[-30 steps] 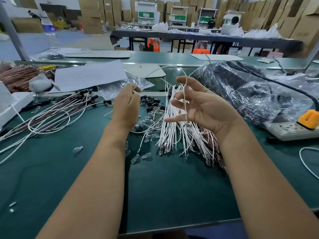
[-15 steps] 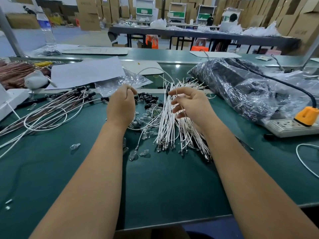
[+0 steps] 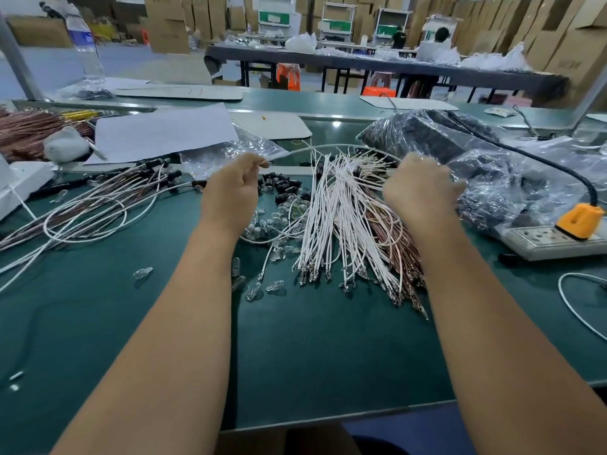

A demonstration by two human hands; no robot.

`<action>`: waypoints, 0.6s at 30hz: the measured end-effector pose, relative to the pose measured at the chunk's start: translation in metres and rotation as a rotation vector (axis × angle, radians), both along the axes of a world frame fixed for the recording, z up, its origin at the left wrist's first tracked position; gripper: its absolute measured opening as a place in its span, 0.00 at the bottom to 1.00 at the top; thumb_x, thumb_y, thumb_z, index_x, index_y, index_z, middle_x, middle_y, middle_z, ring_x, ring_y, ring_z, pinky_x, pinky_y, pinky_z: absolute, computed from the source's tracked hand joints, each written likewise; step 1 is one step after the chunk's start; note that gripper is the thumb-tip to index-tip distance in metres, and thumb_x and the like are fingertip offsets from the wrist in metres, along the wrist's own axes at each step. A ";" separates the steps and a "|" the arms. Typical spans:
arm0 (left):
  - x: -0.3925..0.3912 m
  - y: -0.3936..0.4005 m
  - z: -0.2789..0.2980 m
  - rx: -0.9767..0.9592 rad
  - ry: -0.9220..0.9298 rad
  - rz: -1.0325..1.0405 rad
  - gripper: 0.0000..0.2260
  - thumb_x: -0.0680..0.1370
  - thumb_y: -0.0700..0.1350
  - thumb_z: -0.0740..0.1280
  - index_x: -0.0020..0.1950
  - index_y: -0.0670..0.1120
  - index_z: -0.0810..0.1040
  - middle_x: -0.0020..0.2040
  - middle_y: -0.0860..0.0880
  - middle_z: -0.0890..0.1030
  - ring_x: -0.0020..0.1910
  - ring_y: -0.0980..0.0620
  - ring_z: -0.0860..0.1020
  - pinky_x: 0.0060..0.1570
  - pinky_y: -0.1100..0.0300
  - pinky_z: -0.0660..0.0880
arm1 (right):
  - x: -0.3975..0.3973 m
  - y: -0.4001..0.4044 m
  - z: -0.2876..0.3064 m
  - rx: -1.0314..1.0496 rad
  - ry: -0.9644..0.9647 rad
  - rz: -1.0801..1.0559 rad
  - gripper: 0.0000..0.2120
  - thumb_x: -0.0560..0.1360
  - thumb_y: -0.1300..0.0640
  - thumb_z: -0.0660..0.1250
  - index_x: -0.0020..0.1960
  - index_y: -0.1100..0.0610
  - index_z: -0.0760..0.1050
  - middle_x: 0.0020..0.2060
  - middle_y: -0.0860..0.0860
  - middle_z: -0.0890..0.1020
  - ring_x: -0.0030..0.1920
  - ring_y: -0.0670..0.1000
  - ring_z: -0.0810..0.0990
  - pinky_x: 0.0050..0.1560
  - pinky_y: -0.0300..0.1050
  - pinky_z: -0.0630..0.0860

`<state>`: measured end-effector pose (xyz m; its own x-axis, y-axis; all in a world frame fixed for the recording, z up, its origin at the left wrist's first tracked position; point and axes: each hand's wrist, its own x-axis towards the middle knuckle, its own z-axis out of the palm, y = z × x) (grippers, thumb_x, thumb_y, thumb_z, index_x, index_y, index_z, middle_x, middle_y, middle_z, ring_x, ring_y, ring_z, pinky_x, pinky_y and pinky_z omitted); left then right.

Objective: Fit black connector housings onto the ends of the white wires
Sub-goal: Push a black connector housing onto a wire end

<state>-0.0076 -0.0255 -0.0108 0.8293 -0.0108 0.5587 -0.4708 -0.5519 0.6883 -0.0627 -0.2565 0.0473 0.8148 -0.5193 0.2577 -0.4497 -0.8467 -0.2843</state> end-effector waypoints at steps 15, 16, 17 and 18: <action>-0.004 -0.003 0.004 -0.063 0.123 -0.124 0.08 0.78 0.36 0.64 0.56 0.46 0.74 0.42 0.45 0.82 0.41 0.45 0.80 0.42 0.52 0.78 | 0.047 0.094 -0.041 -0.133 -0.386 0.499 0.09 0.80 0.64 0.57 0.50 0.59 0.76 0.39 0.53 0.77 0.42 0.53 0.72 0.41 0.44 0.64; -0.003 -0.002 0.003 -0.109 0.128 -0.126 0.08 0.77 0.36 0.67 0.55 0.44 0.76 0.42 0.44 0.83 0.41 0.44 0.81 0.45 0.50 0.79 | 0.047 0.088 -0.041 -0.078 -0.407 0.467 0.09 0.80 0.65 0.57 0.50 0.60 0.75 0.39 0.53 0.77 0.42 0.53 0.73 0.40 0.44 0.65; -0.003 -0.002 0.004 -0.172 0.138 -0.139 0.08 0.76 0.35 0.69 0.54 0.42 0.78 0.42 0.42 0.83 0.41 0.44 0.81 0.48 0.49 0.79 | 0.048 0.083 -0.041 -0.042 -0.412 0.445 0.08 0.80 0.65 0.57 0.50 0.60 0.74 0.38 0.53 0.76 0.43 0.54 0.74 0.39 0.45 0.66; -0.003 -0.002 0.004 -0.229 0.148 -0.147 0.08 0.75 0.35 0.70 0.53 0.41 0.79 0.42 0.42 0.83 0.40 0.45 0.81 0.50 0.48 0.79 | 0.047 0.078 -0.042 -0.025 -0.398 0.437 0.07 0.80 0.65 0.57 0.51 0.59 0.74 0.38 0.52 0.76 0.43 0.54 0.74 0.38 0.45 0.66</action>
